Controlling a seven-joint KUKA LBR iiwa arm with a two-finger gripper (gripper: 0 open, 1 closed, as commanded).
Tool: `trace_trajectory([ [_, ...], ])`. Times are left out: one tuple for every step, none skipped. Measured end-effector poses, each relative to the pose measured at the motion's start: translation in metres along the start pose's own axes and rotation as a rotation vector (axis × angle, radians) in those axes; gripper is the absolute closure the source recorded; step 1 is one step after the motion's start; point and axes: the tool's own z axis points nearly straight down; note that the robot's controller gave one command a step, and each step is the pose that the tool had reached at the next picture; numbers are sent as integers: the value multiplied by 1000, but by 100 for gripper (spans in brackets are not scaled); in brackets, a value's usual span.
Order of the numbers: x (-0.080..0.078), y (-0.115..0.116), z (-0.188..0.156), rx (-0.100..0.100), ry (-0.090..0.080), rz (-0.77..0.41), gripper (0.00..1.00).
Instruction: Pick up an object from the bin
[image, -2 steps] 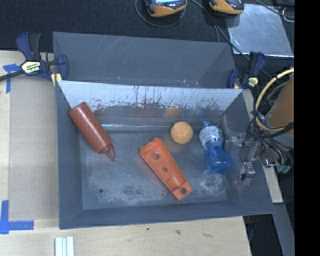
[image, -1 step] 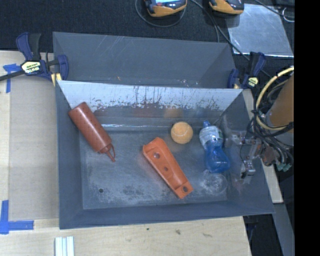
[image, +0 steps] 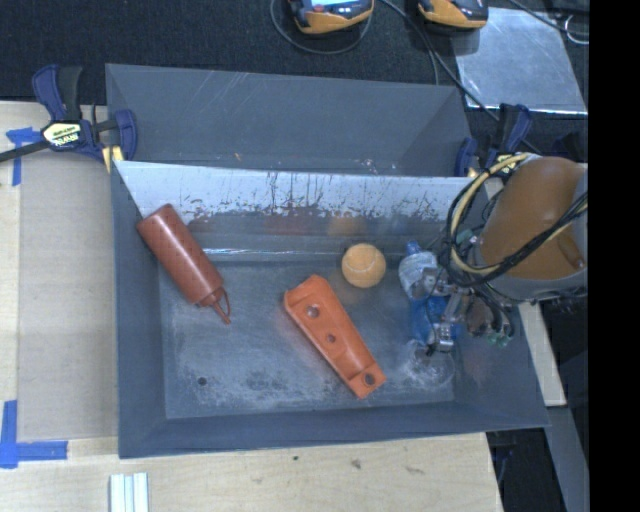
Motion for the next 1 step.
trace_trajectory([
  [-14, 83, 8, 0, -8, -127, 0],
])
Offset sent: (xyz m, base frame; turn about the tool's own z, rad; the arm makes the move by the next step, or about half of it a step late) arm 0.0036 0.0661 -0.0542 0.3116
